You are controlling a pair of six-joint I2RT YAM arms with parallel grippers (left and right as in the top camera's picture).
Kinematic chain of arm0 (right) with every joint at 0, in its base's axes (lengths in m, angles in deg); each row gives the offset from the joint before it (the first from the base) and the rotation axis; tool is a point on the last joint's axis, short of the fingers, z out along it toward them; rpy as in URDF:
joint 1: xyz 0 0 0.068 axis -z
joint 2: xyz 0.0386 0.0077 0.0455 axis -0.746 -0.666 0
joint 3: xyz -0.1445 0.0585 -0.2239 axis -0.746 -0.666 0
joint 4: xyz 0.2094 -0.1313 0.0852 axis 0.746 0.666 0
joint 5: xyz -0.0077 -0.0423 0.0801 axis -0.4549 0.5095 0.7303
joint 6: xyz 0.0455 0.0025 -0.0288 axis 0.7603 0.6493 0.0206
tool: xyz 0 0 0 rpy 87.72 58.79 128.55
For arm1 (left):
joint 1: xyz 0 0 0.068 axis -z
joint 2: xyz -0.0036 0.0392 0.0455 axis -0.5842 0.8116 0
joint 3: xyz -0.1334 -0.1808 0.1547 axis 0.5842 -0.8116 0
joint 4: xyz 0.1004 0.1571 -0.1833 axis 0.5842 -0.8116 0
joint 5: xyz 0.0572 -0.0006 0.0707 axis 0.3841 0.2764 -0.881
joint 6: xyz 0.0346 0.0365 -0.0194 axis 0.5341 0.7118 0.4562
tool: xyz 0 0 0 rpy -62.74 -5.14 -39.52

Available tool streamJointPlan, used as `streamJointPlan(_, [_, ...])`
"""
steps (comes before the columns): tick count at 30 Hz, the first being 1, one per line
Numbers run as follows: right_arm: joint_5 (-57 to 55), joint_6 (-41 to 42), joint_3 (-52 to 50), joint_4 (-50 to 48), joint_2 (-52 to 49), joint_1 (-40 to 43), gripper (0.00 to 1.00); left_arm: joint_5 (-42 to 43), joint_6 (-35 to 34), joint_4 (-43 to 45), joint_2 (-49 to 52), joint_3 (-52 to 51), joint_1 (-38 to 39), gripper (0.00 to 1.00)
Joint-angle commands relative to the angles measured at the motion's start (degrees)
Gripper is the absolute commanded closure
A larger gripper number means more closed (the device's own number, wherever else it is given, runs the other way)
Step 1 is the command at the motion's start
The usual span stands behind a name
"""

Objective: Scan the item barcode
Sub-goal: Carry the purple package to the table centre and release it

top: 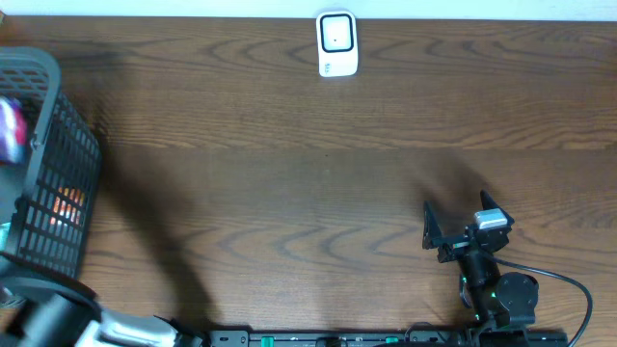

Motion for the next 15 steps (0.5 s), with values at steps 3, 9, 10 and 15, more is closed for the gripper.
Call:
streamJointPlan(3, [0.33,0.37,-0.09,0.20,0.28,0.31,0.01,3.80,-6.32,2.84,-17.11,2.64,-0.11,0.93])
streamJointPlan(9, [0.33,0.37,-0.09,0.22,0.28,0.31,0.01,5.86,-8.70,2.93,-28.44,2.64,4.13,0.93])
streamJointPlan(10, [0.33,0.37,-0.09,0.22,0.28,0.31,0.01,5.95,-8.68,2.95,-29.70,2.64,6.25,0.93])
streamJointPlan(15, [0.33,0.37,-0.11,0.22,0.28,0.31,0.01,5.88,4.61,2.14,-32.48,2.36,28.85,0.93])
